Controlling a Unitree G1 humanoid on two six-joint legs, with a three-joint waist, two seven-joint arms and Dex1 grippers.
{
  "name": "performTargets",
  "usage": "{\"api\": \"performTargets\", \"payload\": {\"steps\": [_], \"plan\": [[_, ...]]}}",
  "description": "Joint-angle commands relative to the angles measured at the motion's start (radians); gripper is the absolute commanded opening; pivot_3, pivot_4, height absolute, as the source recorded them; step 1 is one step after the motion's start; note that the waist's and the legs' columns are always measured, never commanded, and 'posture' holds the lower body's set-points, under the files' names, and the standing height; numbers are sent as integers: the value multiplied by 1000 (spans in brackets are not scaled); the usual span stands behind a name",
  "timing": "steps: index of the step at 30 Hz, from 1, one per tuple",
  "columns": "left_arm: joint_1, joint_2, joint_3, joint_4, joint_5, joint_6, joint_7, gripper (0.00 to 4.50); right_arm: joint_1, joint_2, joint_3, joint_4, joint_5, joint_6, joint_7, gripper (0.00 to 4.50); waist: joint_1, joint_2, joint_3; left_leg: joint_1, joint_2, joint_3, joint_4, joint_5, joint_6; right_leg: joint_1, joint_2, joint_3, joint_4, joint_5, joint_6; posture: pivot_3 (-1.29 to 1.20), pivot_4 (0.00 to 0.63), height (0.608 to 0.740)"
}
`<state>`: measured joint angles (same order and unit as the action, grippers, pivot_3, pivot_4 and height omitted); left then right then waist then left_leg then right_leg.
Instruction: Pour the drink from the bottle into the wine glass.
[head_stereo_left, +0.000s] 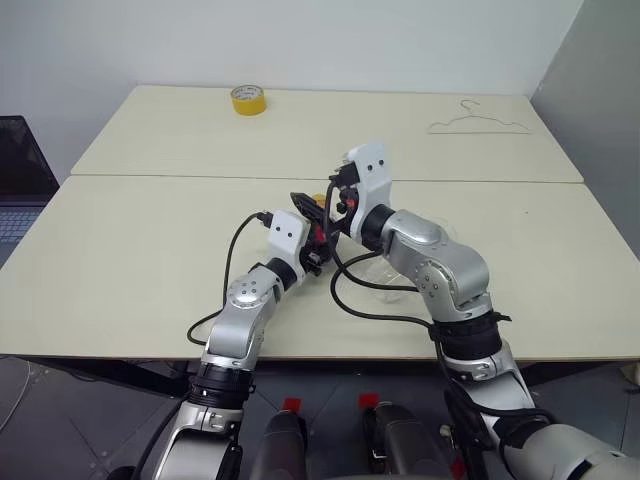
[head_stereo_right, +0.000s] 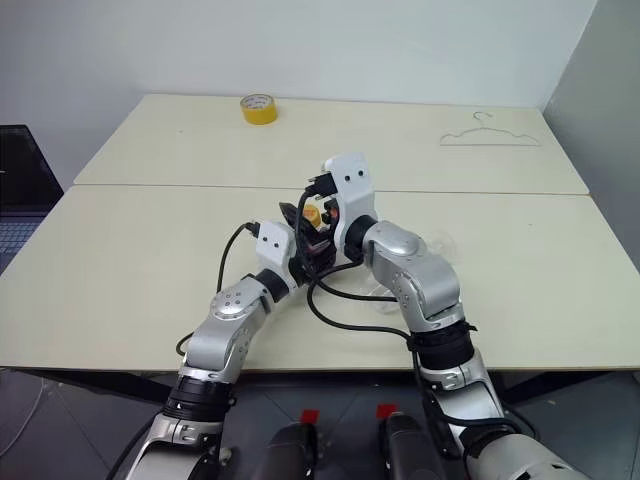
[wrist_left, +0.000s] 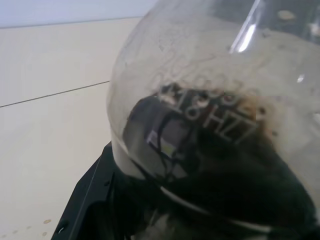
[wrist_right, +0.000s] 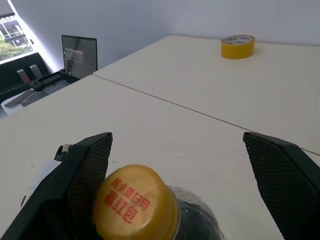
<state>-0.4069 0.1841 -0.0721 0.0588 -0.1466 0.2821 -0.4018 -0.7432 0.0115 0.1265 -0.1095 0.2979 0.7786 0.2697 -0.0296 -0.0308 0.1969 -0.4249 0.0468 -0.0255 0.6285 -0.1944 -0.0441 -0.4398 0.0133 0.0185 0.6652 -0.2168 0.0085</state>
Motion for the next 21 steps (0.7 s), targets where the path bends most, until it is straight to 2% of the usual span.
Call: {"api": "performTargets", "payload": {"steps": [1, 17, 21], "plan": [[-34, 2, 19, -22, -3, -31, 4, 2515, 13, -9, -30, -46, 24, -17, 17, 4462, 0, 0, 0, 0, 0, 0, 0, 0, 0, 0, 0, 0, 0, 0, 0, 0, 150, 740], [-43, 21, 26, 4, -5, -49, -6, 2515, 99, -151, -77, -182, 148, 41, 135, 4462, -1, 0, 0, 0, 0, 0, 0, 0, 0, 0, 0, 0, 0, 0, 0, 0, 150, 740], [-46, 23, 25, 7, -4, -50, -7, 2515, 74, -136, -53, -172, 156, 31, 138, 4462, -2, 0, 0, 0, 0, 0, 0, 0, 0, 0, 0, 0, 0, 0, 0, 0, 150, 740]]}}
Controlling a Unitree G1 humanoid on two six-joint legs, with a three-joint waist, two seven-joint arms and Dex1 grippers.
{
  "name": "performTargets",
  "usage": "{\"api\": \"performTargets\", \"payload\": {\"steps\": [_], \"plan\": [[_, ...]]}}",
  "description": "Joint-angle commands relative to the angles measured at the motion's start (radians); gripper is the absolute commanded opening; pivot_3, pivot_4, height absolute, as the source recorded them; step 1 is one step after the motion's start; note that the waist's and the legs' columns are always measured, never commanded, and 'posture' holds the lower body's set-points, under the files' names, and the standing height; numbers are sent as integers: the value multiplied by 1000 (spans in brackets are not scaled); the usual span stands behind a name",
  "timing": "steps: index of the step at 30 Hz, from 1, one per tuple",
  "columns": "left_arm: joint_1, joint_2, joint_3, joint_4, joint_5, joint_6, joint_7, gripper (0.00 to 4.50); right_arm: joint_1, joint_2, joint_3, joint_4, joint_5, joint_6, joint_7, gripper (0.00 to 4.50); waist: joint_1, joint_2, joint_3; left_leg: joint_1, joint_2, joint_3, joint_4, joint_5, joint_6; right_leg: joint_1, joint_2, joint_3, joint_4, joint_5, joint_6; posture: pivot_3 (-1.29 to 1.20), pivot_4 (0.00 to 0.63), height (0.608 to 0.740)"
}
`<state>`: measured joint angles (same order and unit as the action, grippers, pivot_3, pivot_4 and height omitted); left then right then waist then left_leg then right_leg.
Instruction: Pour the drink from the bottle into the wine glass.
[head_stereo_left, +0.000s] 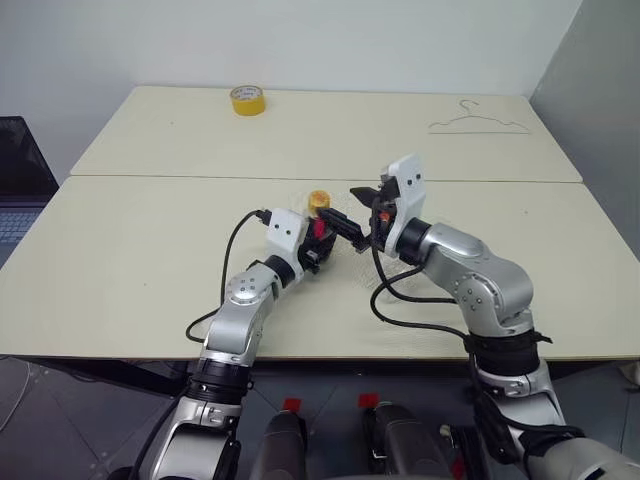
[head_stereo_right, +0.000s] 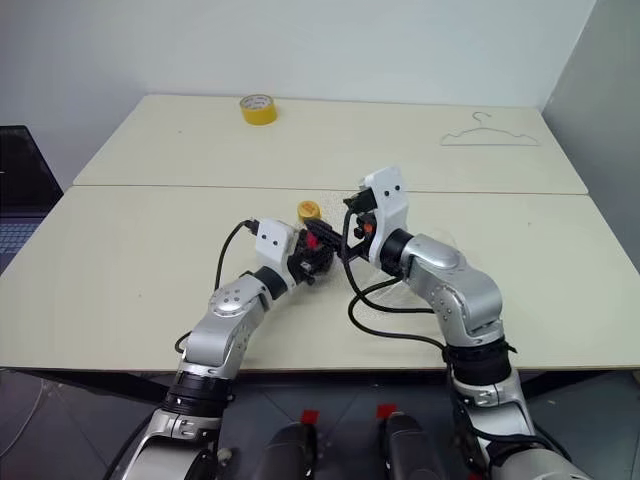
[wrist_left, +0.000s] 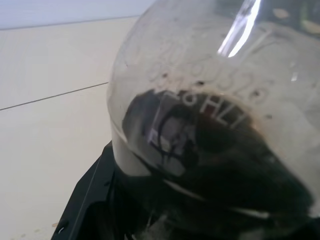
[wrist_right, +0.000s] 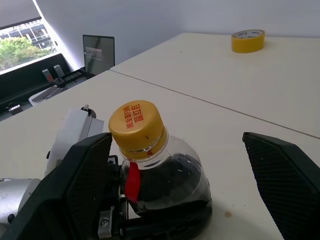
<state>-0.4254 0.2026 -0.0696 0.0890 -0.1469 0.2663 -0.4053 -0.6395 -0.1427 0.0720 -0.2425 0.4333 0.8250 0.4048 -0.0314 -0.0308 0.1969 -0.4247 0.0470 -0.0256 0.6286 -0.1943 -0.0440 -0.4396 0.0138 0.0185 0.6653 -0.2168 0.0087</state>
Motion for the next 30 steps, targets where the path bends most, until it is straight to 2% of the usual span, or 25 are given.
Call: {"api": "performTargets", "payload": {"steps": [1, 13, 19, 30], "plan": [[-27, 5, 22, -24, -4, -34, -3, 2515, -37, 30, 9, -33, 18, -20, -2, 4462, 0, 0, 0, 0, 0, 0, 0, 0, 0, 0, 0, 0, 0, 0, 0, 0, 150, 740], [-21, 13, 22, -33, -2, -33, 5, 2515, -70, 112, 59, 0, 7, -53, -7, 4462, 1, 0, 0, 0, 0, 0, 0, 0, 0, 0, 0, 0, -1, 0, 0, 0, 150, 740], [-21, 2, 13, -33, 4, -35, 6, 2515, -133, 150, 73, 109, -71, -115, -67, 4462, 1, 0, 0, 0, 0, 0, 0, 0, 0, 0, 0, 0, 0, 0, 0, 0, 150, 740], [-18, -1, 17, -35, 9, -37, 3, 2515, -157, 179, 82, 226, -143, -189, -86, 4462, 1, 0, 0, 0, 0, 0, 0, 0, 0, 0, 0, 0, -1, 0, 0, 0, 150, 740]]}}
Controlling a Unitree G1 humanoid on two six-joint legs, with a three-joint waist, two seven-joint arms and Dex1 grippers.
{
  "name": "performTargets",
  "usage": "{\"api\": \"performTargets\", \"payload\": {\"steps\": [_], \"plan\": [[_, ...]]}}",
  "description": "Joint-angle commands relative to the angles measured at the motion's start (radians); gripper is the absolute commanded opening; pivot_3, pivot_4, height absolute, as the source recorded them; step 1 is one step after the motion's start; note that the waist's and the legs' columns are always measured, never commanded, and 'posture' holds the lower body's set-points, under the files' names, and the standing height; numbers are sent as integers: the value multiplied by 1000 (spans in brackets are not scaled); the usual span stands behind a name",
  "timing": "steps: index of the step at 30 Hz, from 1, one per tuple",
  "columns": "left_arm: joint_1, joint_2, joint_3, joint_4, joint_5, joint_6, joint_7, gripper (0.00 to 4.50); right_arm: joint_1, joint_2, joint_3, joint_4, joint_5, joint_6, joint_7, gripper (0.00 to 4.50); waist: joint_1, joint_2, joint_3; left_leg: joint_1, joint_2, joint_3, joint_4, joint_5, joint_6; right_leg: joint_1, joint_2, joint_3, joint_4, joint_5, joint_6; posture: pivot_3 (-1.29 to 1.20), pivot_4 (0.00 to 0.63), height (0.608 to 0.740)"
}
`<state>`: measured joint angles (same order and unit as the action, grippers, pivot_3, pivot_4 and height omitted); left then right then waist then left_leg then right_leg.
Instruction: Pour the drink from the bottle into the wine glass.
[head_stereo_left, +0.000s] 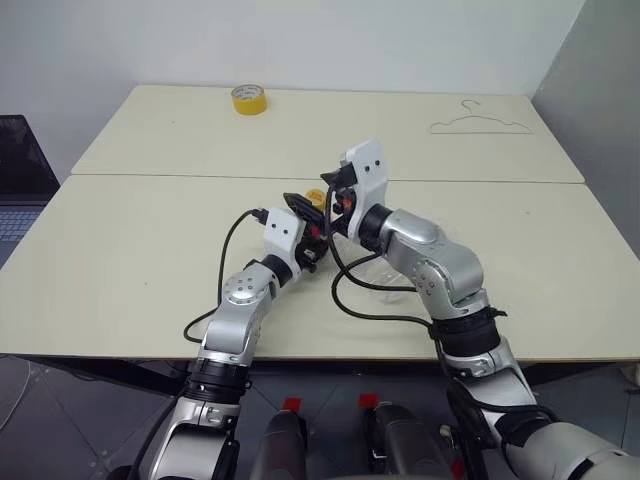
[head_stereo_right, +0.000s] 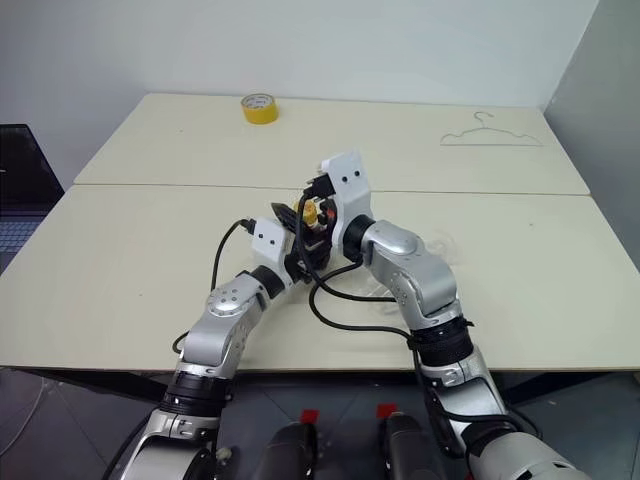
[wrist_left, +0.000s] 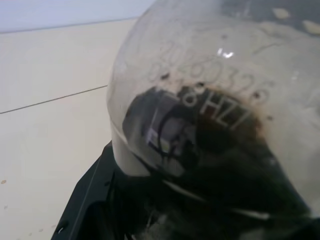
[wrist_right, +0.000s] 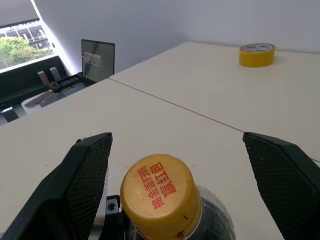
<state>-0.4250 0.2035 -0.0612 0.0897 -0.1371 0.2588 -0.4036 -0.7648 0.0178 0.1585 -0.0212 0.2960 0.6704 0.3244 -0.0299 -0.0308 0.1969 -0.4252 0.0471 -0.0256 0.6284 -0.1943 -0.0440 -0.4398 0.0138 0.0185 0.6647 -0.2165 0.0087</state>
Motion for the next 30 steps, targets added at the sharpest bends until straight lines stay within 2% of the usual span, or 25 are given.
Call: {"api": "performTargets", "payload": {"steps": [1, 4, 7, 12, 14, 15, 24, 30], "plan": [[-18, -2, 9, -36, -1, -30, 2, 2515, -34, 23, -7, 12, -7, -38, -6, 4462, 0, 0, 0, 0, 0, 0, 0, 0, 0, 0, 0, 0, 0, 0, 0, 0, 150, 740], [-16, -2, 9, -39, -1, -30, 2, 2515, -32, 29, -13, 16, -4, -47, -5, 4462, 0, 0, 0, 0, 0, 0, 0, 0, 0, 0, 0, 0, 0, 0, 0, 0, 150, 740], [-14, 1, 11, -39, 0, -30, 2, 2515, -26, 27, -15, 4, -2, -44, -1, 3894, 0, 0, 0, 0, 0, 0, 0, 0, 0, 0, 0, 0, 0, 0, 0, 0, 150, 740], [-14, 2, 11, -36, 1, -31, 0, 2515, -19, 22, -17, -12, 4, -36, 3, 2094, 0, 0, 0, 0, 0, 0, 0, 0, 0, 0, 0, 0, 0, 0, 0, 0, 150, 740], [-16, 2, 10, -34, 1, -32, -1, 2515, -15, 19, -17, -21, 6, -33, 5, 1478, 0, 0, 0, 0, 0, 0, 0, 0, 0, 0, 0, 0, 0, 0, 0, 0, 150, 740], [-16, 2, 10, -32, 2, -32, -1, 2515, -13, 18, -18, -25, 6, -31, 6, 1359, 0, 0, 0, 0, 0, 0, 0, 0, 0, 0, 0, 0, 0, 0, 0, 0, 150, 740], [-17, 3, 8, -33, -2, -29, -6, 2515, 9, -28, -13, -53, 31, -23, 68, 1358, 0, 0, 0, 0, 0, 0, 0, 0, 0, 0, 0, 0, 0, 0, 0, 0, 150, 740], [-19, 3, 4, -31, -10, -26, -24, 2515, -4, -131, 29, -34, 49, -57, 274, 1358, 1, 0, 0, 0, 0, 0, 0, 0, 0, 1, 0, 0, 0, 0, 0, 0, 150, 740]]}}
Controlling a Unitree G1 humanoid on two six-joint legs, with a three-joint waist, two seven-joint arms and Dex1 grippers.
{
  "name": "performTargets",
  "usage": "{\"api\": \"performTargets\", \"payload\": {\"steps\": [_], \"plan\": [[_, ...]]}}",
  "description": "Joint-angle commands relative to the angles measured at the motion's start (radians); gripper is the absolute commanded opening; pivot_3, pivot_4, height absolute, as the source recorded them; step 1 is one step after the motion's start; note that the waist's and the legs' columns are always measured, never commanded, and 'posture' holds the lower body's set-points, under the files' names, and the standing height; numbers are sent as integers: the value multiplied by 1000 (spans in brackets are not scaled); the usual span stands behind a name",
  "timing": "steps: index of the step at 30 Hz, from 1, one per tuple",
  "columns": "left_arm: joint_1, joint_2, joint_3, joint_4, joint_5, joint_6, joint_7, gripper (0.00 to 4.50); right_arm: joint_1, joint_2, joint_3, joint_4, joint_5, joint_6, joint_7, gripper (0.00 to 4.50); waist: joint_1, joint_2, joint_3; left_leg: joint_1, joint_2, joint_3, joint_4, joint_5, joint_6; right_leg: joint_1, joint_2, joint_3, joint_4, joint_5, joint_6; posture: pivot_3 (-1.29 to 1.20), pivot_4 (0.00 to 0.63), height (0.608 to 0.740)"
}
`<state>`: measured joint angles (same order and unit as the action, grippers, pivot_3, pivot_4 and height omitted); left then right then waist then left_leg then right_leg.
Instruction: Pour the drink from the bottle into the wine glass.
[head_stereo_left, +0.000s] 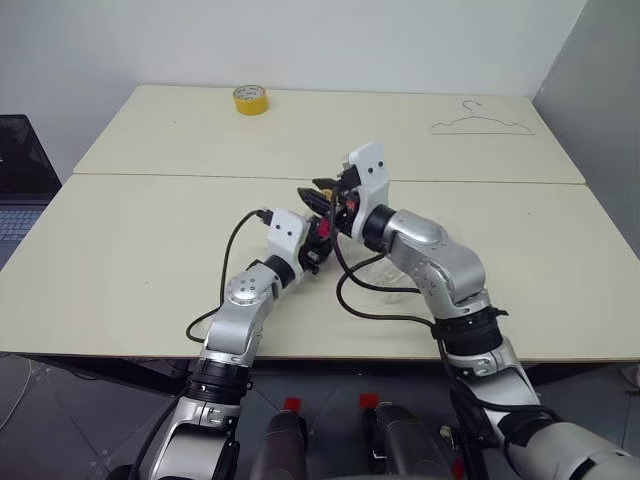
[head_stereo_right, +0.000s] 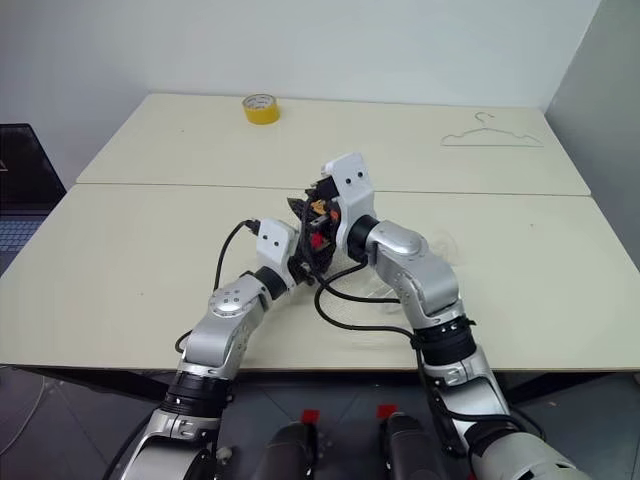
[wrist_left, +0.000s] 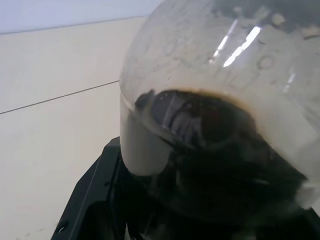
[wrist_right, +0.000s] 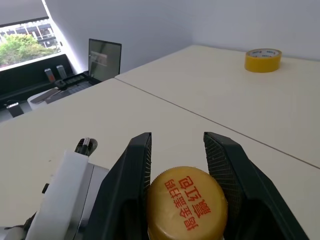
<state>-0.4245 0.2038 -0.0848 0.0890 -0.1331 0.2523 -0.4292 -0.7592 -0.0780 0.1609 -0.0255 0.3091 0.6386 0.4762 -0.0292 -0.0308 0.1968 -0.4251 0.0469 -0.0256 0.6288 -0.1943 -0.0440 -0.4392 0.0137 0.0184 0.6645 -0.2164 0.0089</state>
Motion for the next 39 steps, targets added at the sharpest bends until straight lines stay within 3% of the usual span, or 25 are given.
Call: {"api": "performTargets", "payload": {"steps": [1, 12, 17, 22, 30, 39], "plan": [[-18, 3, 25, -34, -17, -19, -6, 2515, -18, -59, 38, -11, 32, -40, 167, 1358, 0, 0, 0, 0, 0, 0, 0, 0, 0, 0, 0, 0, 0, 0, 0, 0, 150, 740], [14, 6, 9, -102, -48, 33, -75, 2515, -95, -199, 109, 228, -10, -306, 589, 1349, 0, 0, 0, 1, 0, 0, 0, 0, 0, 1, 0, 0, -1, 0, 0, 0, 150, 740], [20, 9, 9, -116, -49, 49, -80, 2515, -135, -192, 102, 354, -45, -410, 642, 1347, -1, 0, 0, 3, 0, 0, 0, 0, 0, 2, 0, 0, 0, 0, 0, 0, 150, 740], [19, 11, 9, -119, -50, 53, -80, 2515, -170, -162, 62, 418, -45, -423, 587, 1347, -3, 0, 0, 7, 0, 1, 0, 0, 0, 5, 0, 1, 0, 0, 0, 0, 150, 740], [11, 8, 8, -111, -48, 55, -81, 2515, -137, -160, 59, 328, -44, -382, 563, 3922, -2, 0, 0, 7, 0, 1, -1, 0, 0, 6, 0, 1, 0, 0, 0, 0, 150, 740], [17, 6, 7, -111, -47, 52, -73, 2515, -87, -150, 6, 156, 7, -214, 472, 3922, -1, 0, 0, 7, 0, 1, -1, 0, 0, 5, 0, 1, 0, 0, 0, 0, 150, 740]]}}
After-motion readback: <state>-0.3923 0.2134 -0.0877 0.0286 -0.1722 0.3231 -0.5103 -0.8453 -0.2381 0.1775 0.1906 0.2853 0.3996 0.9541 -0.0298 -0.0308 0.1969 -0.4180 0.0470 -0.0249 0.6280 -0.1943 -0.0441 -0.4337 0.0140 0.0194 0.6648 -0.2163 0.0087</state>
